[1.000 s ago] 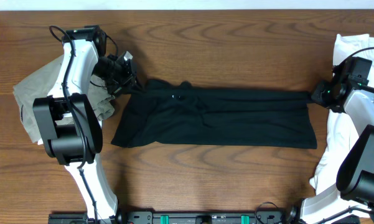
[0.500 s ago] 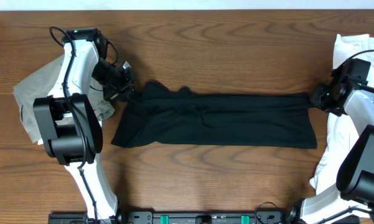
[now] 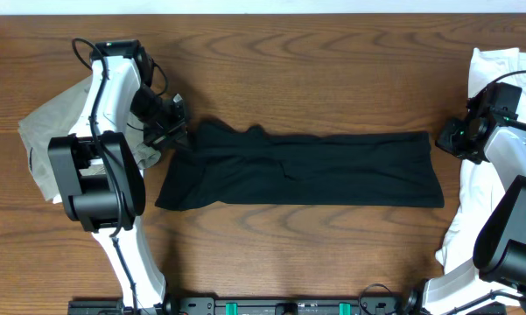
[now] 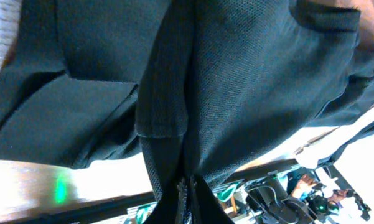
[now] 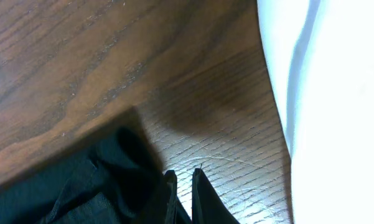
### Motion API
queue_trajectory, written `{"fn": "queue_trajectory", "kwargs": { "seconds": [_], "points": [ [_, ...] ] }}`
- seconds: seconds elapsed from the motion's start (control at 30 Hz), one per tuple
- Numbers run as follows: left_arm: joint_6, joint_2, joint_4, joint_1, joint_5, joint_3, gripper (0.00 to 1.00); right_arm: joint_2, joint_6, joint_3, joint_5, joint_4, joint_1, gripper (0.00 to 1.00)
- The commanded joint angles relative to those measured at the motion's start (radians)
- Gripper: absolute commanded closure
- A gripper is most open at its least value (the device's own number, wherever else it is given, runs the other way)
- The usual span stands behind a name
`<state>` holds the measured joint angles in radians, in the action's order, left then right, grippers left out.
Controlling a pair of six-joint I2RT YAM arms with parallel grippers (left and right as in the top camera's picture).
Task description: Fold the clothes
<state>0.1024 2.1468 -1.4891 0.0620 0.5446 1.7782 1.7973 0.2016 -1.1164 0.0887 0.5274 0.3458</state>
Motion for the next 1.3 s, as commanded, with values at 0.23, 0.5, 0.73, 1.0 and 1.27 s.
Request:
{"fn": "queue_trajectory", "kwargs": {
  "seconds": [0.23, 0.5, 0.73, 1.0, 1.27],
  "points": [
    [-0.016, -0.027, -0.013, -0.061, -0.130, -0.064, 0.90, -0.018, -0.002, 0.003, -0.010, 0.005, 0.013, 0.91],
    [-0.015, -0.027, -0.004, -0.072, -0.253, -0.155, 0.90, -0.018, -0.002, 0.003, -0.009, 0.005, 0.013, 0.89],
    [0.015, -0.031, 0.035, -0.072, -0.249, -0.163, 0.94, -0.018, -0.009, 0.003, 0.024, 0.019, 0.013, 0.62],
    [0.015, -0.112, 0.117, -0.075, -0.241, -0.087, 0.94, -0.017, -0.020, 0.006, 0.024, 0.038, 0.013, 0.53],
    [0.015, -0.130, 0.323, -0.111, -0.240, -0.088, 0.72, -0.017, -0.020, 0.006, 0.024, 0.069, 0.013, 0.47]
  ]
}}
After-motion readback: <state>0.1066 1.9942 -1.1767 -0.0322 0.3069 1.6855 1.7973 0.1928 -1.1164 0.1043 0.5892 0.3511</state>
